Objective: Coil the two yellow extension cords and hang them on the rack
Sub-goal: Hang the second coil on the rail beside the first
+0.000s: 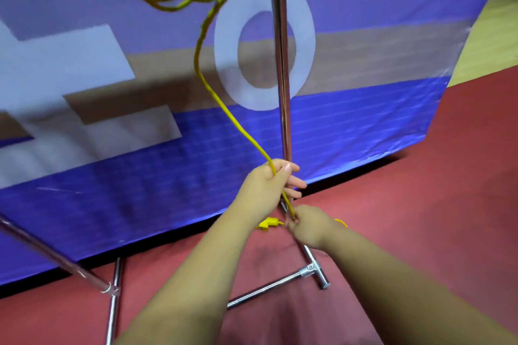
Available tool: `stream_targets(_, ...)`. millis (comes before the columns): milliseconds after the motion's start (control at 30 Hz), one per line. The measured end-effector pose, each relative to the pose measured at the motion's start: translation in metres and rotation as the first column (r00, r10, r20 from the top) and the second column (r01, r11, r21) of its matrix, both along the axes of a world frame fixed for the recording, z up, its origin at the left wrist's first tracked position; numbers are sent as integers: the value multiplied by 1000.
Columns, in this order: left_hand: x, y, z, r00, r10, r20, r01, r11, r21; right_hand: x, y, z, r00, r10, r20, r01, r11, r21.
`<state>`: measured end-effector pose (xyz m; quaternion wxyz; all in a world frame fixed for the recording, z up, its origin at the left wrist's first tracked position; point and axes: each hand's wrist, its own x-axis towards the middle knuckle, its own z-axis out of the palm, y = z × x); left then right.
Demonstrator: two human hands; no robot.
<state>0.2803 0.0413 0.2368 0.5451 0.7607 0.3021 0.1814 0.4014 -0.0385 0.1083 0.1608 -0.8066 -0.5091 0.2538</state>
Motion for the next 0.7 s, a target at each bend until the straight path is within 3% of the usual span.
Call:
stream_targets(167, -16, -17, 57, 986, 150, 79, -141, 984, -108, -19, -17, 34, 996, 75, 42, -67, 984, -167)
stream_targets(300, -43, -27, 97, 933, 334, 138, -289, 919, -270, -29, -23, 90, 998, 60, 16, -58, 989, -138)
stream_targets(467, -86, -33, 146, 792, 567, 226, -411, 769, -489, -37, -40, 180, 999, 33, -7, -33, 999, 42)
stream_targets(633, -129, -32, 191, 762, 616, 199, -484, 746, -458, -61, -48, 274, 1000, 24, -13, -19, 956, 294)
stream_targets(700, -142, -32, 208, 759, 635, 145, -557, 749, -359, -75, -50, 312, 1000, 31, -2, -27, 919, 393)
